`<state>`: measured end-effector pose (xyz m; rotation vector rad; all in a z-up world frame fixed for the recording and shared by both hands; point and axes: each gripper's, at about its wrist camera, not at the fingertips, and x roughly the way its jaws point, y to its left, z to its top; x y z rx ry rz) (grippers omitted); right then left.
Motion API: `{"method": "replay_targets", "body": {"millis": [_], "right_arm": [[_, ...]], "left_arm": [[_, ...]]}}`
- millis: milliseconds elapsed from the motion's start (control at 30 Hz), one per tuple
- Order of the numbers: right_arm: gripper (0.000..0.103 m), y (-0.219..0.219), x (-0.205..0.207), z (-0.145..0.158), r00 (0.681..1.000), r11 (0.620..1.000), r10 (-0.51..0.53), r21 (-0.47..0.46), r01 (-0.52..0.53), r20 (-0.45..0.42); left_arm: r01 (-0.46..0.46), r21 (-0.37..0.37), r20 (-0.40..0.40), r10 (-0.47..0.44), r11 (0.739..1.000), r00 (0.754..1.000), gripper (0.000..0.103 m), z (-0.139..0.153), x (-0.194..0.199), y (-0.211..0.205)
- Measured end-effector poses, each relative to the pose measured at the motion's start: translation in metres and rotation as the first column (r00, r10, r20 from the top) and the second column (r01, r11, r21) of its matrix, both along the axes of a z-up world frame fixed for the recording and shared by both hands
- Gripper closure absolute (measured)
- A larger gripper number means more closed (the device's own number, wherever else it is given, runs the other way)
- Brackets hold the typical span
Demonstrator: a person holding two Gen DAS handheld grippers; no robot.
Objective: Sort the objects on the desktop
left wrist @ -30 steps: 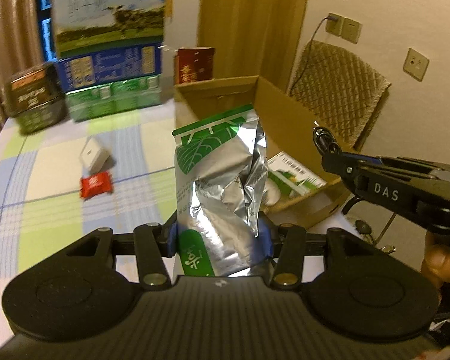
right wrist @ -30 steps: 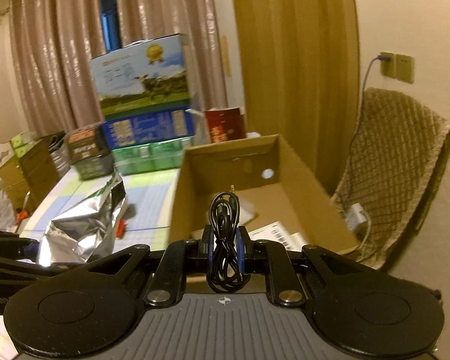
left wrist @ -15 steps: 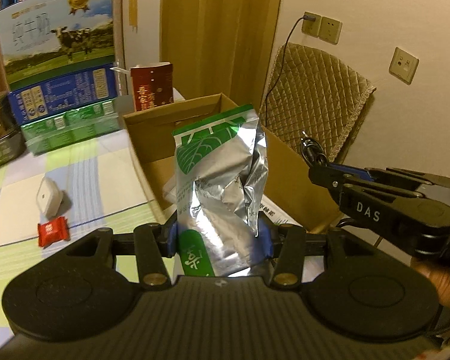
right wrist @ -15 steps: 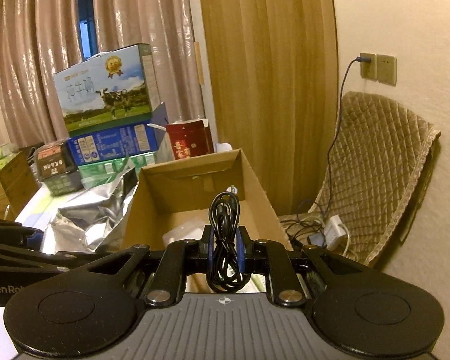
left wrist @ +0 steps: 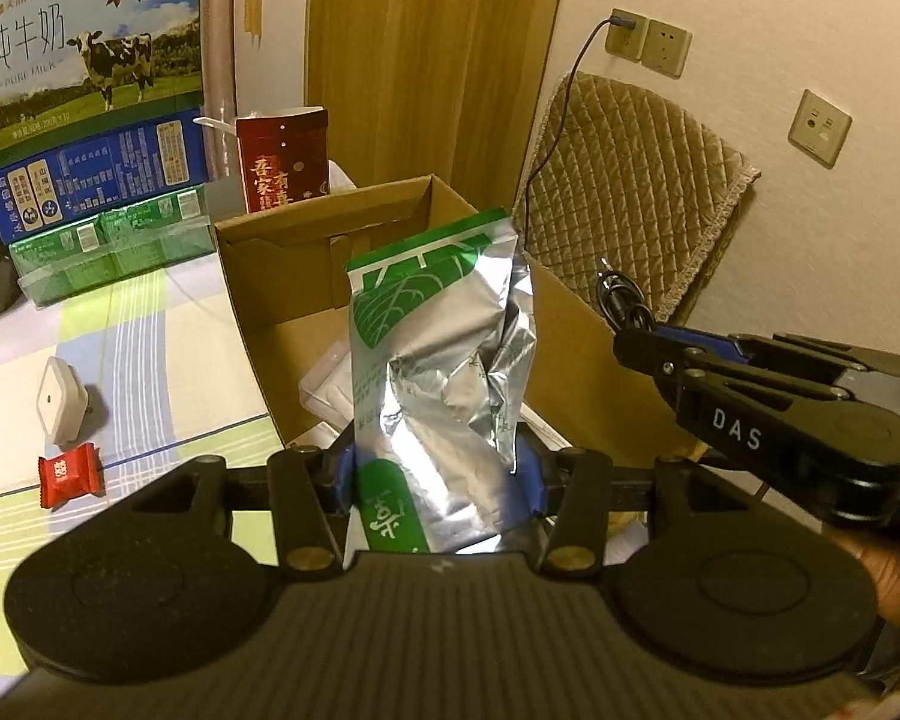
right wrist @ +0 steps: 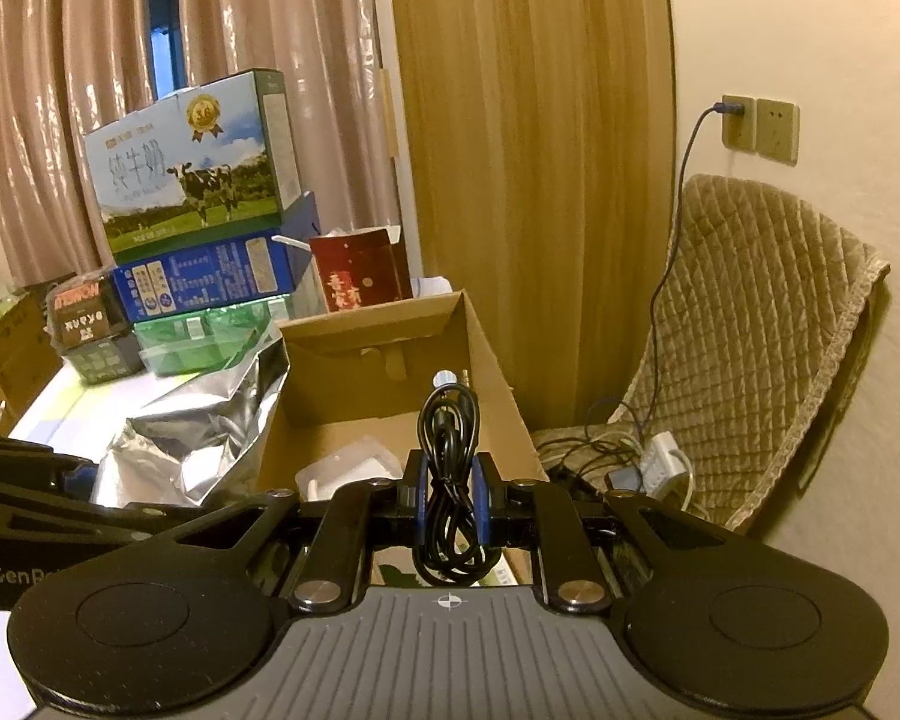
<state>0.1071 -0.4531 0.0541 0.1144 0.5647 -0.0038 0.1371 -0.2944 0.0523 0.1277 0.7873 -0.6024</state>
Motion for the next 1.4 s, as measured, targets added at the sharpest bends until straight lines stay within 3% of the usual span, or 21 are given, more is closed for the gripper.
{"method": "replay_targets", "body": {"millis": [600,1133,1267,1400], "right_arm": [[0.091,-0.003,0.021,-0.005,1.0,1.0,0.002,-0.011,-0.002,-0.019],[0.091,0.008,0.022,-0.007,0.999,1.0,0.03,-0.005,-0.03,-0.03],[0.091,0.012,0.026,-0.008,0.999,0.999,0.038,0.021,-0.038,-0.037],[0.09,0.01,0.032,-0.008,0.997,0.992,0.069,0.109,-0.064,-0.035]], "left_arm": [[-0.01,-0.031,-0.008,0.01,0.999,1.0,0.055,-0.013,0.029,-0.009],[-0.113,-0.052,0.013,0.113,0.992,0.993,0.054,-0.007,0.023,0.04],[-0.127,-0.063,0.016,0.129,0.99,0.992,0.053,-0.005,0.02,0.049],[-0.142,-0.065,0.015,0.143,0.988,0.99,0.051,-0.005,0.019,0.055]]}}
